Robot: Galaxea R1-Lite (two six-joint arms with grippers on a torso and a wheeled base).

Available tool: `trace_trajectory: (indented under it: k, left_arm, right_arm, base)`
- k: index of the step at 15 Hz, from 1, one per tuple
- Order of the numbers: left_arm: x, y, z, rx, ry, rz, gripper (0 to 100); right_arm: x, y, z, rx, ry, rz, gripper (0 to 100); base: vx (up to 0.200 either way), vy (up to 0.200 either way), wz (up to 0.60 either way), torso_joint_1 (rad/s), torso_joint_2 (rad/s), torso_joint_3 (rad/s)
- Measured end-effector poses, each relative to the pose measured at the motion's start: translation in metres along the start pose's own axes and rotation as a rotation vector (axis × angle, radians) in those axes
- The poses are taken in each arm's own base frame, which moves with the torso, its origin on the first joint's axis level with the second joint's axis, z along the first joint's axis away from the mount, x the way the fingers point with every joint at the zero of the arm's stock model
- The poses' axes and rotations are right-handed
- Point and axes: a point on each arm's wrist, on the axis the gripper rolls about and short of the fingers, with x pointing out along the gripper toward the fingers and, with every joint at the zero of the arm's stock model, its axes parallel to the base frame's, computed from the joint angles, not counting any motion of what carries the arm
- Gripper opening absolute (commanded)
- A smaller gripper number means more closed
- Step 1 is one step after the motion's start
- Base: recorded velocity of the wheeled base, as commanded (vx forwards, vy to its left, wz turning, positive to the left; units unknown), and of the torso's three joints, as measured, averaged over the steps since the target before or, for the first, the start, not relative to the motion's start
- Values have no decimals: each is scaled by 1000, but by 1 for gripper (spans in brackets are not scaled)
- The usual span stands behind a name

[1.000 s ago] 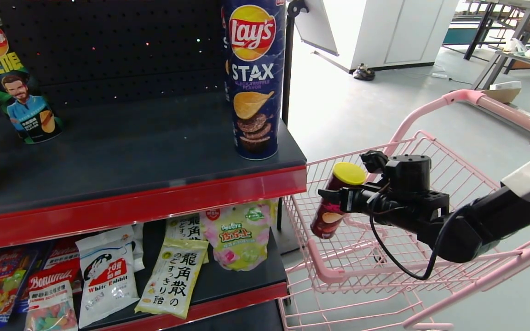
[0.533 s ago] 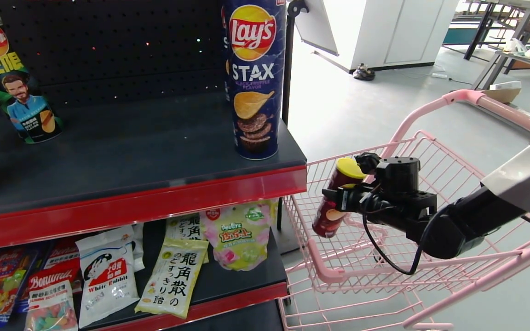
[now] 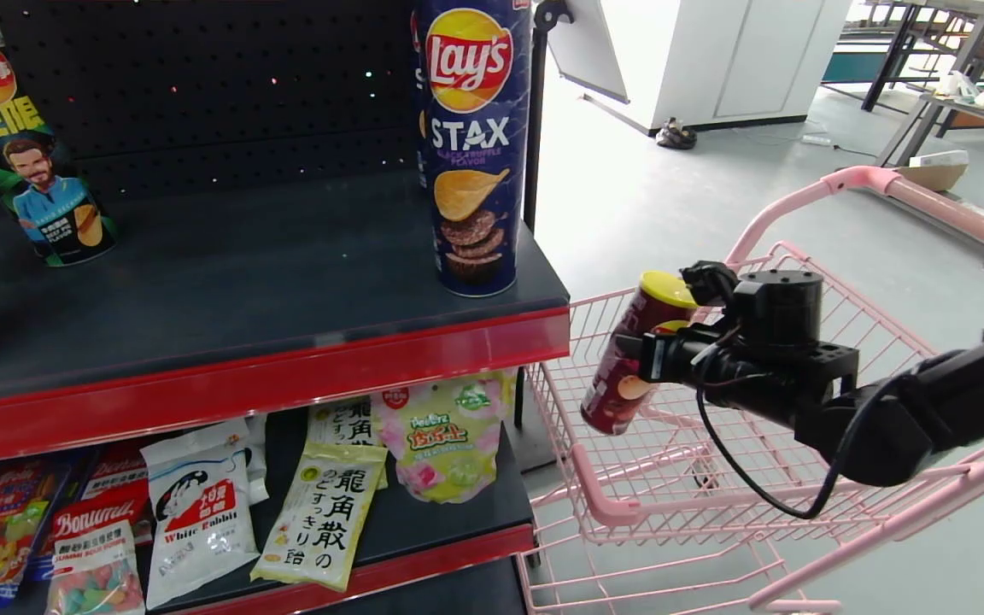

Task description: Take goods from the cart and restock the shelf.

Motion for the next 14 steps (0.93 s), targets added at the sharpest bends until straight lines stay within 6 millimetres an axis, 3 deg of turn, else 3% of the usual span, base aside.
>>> trace_trajectory:
  k: [4,8,11,14]
  left_arm:
    - [1,-1,-2,0,2,-8,100]
    - [3,-2,-5,-3,14,-11,100]
    - [6,-4,-10,-11,21,-41,100]
    - [6,-5,-10,-13,14,-69,100]
  right_arm:
    - [-57,-5,38,-109,-56,-38,0]
    - [-139,-6,72,-227,-126,-145,0]
    - [-204,-5,73,-262,-111,-196,0]
    - [-263,-6,54,-292,-86,-265,0]
  base:
    - [0,0,0,0,0,0]
    - [0,0,0,0,0,0]
    - [0,0,0,0,0,0]
    - [0,0,0,0,0,0]
